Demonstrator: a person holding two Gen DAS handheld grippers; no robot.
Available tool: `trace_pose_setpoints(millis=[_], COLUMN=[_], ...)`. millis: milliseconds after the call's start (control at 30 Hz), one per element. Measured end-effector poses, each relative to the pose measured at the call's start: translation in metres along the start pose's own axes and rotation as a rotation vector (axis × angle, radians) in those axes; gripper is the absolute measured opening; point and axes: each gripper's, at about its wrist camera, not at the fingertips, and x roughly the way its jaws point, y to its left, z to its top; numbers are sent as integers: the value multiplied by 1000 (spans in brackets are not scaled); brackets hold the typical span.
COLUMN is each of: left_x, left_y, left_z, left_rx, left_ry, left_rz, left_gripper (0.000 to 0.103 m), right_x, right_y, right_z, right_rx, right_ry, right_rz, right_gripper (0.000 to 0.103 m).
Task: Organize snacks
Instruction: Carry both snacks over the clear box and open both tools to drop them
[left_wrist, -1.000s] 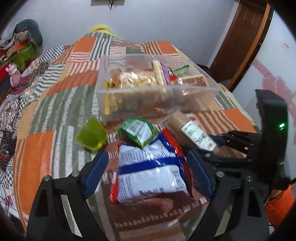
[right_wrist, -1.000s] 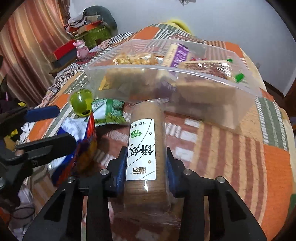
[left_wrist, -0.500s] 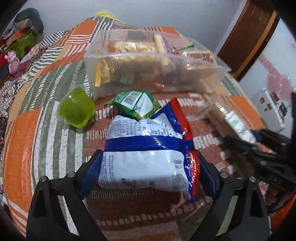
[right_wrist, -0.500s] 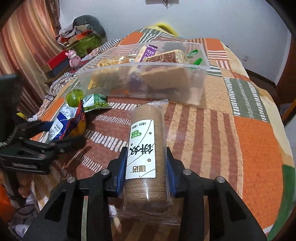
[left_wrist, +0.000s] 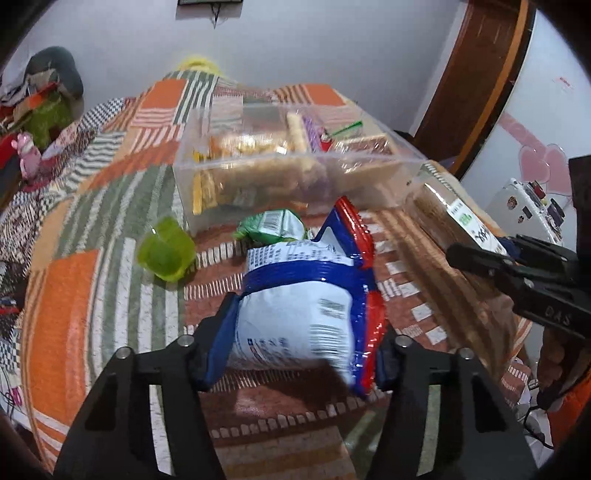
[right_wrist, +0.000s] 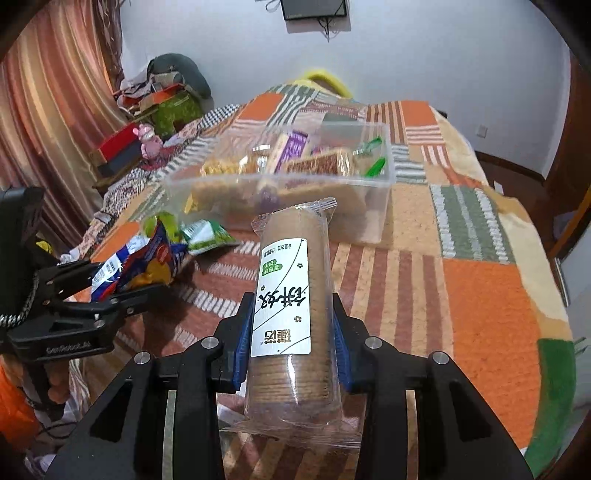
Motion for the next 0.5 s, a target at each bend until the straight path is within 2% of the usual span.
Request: trace_pose_setpoints(millis=[333,500], left_x=[-37,-42], left_y=[0,0], left_z=[32,54], left_rx=[1,0], left_ry=[-134,-175], left_rz=[12,21], left_gripper=[54,54], right_x=[-17,-17], right_y=[-4,-6], right_z=[30,50], right_rx=[4,1], right_ry=[-100,-143], right_rz=[-6,-14], right_gripper=[34,34])
